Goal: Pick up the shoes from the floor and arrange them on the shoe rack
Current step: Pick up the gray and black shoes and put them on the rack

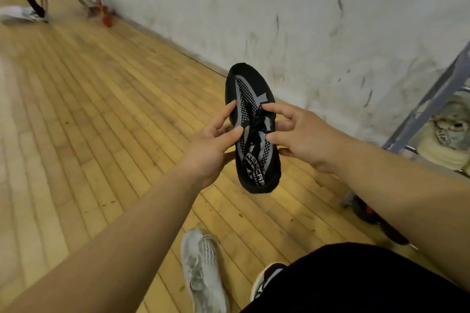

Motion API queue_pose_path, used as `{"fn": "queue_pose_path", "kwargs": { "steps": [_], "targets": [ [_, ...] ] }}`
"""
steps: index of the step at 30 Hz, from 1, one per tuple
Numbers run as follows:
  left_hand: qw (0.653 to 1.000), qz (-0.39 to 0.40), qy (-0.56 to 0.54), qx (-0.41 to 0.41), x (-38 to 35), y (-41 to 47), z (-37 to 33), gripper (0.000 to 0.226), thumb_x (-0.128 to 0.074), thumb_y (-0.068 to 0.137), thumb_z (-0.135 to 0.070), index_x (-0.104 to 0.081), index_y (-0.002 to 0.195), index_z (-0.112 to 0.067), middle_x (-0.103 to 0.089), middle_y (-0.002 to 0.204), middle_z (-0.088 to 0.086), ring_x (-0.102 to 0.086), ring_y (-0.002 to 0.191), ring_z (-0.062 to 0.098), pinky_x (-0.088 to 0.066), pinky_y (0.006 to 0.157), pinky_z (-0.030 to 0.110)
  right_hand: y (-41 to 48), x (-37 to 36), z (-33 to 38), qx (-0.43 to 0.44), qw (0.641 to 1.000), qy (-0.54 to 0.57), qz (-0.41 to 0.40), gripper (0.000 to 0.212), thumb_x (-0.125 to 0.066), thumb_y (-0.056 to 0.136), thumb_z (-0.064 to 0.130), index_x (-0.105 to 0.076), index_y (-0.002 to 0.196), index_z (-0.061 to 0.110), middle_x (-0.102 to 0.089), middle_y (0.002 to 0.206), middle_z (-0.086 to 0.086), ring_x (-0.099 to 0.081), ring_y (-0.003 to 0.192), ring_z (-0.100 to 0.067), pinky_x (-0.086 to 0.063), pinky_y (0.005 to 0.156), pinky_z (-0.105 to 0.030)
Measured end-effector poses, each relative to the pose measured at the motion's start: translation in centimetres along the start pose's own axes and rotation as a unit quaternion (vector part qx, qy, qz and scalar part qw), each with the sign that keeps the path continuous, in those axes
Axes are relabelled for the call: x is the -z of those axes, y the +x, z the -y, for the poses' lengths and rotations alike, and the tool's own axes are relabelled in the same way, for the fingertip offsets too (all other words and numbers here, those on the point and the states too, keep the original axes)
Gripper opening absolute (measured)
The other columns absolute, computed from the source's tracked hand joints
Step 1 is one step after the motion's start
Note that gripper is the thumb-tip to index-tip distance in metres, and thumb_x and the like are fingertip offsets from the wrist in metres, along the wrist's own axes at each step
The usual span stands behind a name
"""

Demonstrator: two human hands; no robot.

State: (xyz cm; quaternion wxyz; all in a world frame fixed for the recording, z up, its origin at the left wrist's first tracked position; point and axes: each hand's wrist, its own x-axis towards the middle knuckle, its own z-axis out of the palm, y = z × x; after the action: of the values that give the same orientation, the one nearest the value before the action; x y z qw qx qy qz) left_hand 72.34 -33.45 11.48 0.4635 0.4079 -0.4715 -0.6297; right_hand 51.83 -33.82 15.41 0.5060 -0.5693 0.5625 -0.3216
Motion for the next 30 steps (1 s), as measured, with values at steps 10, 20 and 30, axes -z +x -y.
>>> {"fn": "queue_pose_path", "kwargs": {
  "steps": [10,20,30],
  "targets": [
    [0.918,-0.086,0.325,0.21,1.5,12.5,20.2,0.057,-0.06,0.102,-0.035,-0.039,0.154,-0.041,-0.045,0.157,0.008,-0.052,0.135,0.032,-0.053,0.094,0.038,6.1,6.4,-16.6,-0.145,0.974,-0.024,-0.17,0.069,-0.065,0.092,-0.002,-0.049,0.144,0.04,-0.068,0.123,0.005,-0.07,0.103,-0.018,-0.061,0.088,-0.043],
    [0.792,0.028,0.526,0.31,0.2,18.8,30.2,0.065,-0.051,0.103,-0.042,-0.03,0.159,-0.017,-0.036,0.152,0.017,-0.041,0.137,0.035,-0.039,0.114,0.039,8.5,7.0,-25.0,-0.207,0.965,0.011,-0.159,0.067,-0.065,0.093,-0.002,-0.05,0.145,0.036,-0.07,0.113,0.005,-0.07,0.102,-0.014,-0.059,0.089,-0.035],
    [0.825,0.016,0.464,0.323,-3.9,14.0,30.2,0.026,-0.061,0.096,-0.03,-0.061,0.118,-0.015,-0.062,0.11,0.005,-0.061,0.097,0.021,-0.057,0.081,0.034,6.9,7.5,-25.6,-0.217,0.967,0.015,-0.133,0.066,-0.063,0.094,-0.005,-0.049,0.146,0.034,-0.064,0.129,0.0,-0.063,0.115,-0.018,-0.055,0.091,-0.031]
  ]
}}
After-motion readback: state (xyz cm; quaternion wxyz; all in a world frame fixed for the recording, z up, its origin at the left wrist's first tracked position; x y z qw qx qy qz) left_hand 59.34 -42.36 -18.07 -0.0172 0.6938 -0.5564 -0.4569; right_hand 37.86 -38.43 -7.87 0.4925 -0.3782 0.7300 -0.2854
